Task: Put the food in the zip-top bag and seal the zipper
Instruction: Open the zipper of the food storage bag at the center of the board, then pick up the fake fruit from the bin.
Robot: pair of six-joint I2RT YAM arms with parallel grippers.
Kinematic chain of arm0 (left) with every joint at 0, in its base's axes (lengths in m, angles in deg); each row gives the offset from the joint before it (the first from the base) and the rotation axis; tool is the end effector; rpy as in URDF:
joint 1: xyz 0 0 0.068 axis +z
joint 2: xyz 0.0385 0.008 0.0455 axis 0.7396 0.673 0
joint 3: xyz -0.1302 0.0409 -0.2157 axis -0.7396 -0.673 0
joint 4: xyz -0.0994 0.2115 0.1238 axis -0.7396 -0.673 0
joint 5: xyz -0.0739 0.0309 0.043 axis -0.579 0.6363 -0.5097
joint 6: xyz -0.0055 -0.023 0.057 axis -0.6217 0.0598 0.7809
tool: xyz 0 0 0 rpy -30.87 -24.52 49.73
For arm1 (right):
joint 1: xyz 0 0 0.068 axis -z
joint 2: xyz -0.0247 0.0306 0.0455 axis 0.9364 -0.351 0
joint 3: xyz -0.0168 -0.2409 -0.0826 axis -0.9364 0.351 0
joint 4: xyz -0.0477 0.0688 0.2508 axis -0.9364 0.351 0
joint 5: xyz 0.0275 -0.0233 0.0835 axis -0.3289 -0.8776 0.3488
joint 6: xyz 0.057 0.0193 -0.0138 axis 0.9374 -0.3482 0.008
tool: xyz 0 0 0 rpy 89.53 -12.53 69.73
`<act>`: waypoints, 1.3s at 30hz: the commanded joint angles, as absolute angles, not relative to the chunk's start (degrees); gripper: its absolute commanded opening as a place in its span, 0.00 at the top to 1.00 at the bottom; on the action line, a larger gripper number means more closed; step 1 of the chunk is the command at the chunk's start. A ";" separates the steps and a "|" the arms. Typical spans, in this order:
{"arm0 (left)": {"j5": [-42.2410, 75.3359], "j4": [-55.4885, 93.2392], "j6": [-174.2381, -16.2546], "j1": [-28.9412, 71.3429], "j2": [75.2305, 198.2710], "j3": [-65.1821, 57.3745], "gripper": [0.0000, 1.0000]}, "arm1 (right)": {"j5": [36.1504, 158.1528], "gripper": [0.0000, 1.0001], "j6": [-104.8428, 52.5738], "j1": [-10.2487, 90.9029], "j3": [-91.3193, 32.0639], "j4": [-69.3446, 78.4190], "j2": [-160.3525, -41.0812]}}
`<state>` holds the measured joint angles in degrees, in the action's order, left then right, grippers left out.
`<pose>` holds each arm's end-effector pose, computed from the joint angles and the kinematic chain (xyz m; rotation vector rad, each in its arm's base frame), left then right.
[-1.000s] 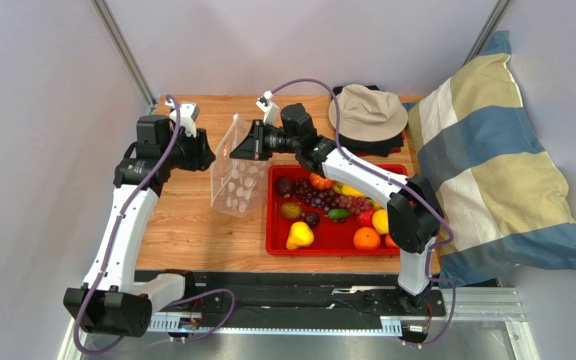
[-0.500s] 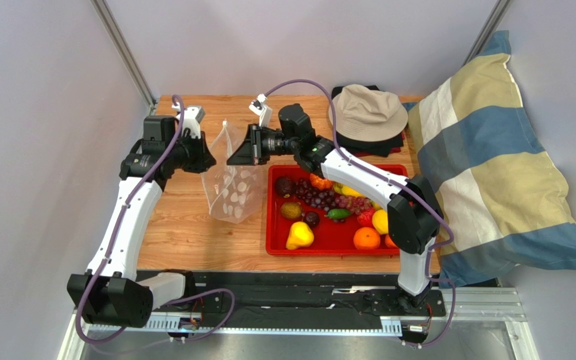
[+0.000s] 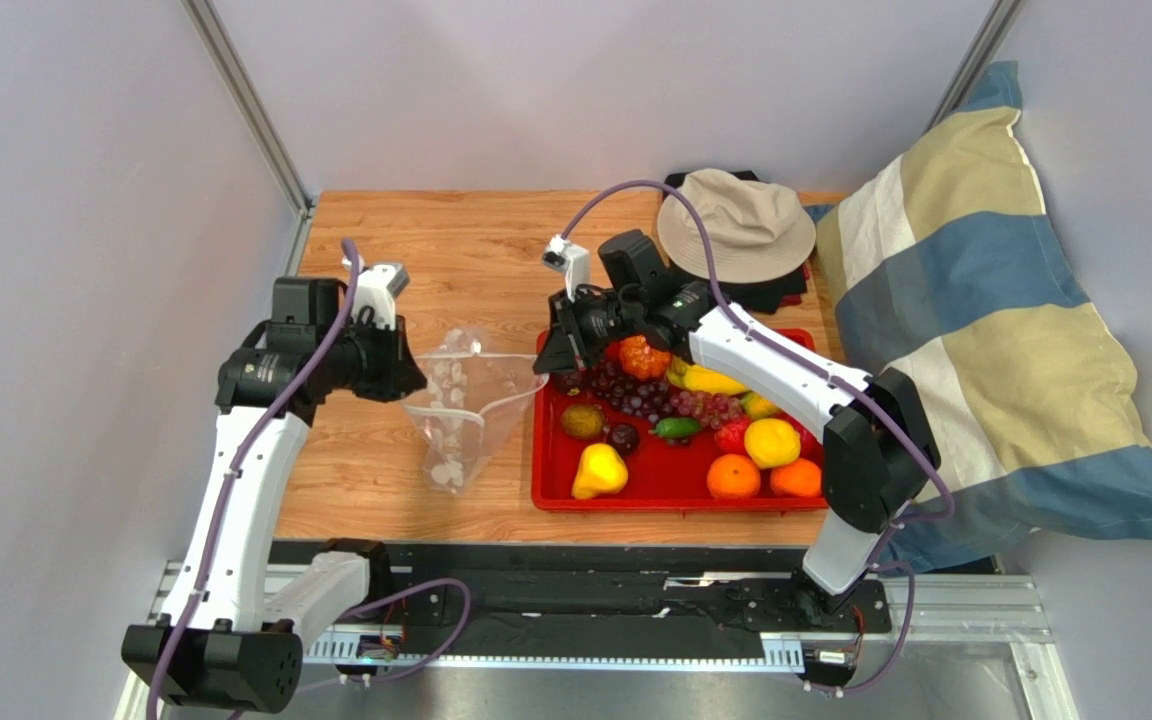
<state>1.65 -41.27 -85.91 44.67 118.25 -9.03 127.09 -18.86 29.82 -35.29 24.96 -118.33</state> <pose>0.1966 -0.0287 0.3355 0.2036 2.3752 -0.5284 0.2891 0.2762 0.2706 -0.8915 2.1944 1.2197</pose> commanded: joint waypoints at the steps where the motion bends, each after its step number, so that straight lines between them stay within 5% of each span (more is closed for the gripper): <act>1: 0.73 -38.09 -88.58 42.26 119.17 -12.08 1.00 | 121.68 1.00 -30.83 31.92 -33.89 32.59 -117.20; 6: 0.73 -32.98 -97.00 41.64 121.98 -12.79 1.00 | 123.00 0.96 -32.42 31.84 -34.59 32.51 -116.93; 12: 0.99 -29.02 -101.85 37.60 128.84 -10.51 1.00 | 120.89 0.79 -37.69 32.54 -39.42 39.61 -116.76; 20: 0.73 -26.56 -103.62 34.96 133.41 -9.37 1.00 | 115.27 0.32 -41.55 36.40 -37.49 42.43 -110.61; 27: 1.08 -26.30 -103.18 33.99 133.33 -9.54 1.00 | 105.79 0.23 -45.35 41.05 -35.39 49.38 -107.35; 39: 1.52 -25.50 -102.74 33.37 131.57 -11.30 1.00 | 105.50 0.40 -39.10 49.14 -30.10 48.15 -110.94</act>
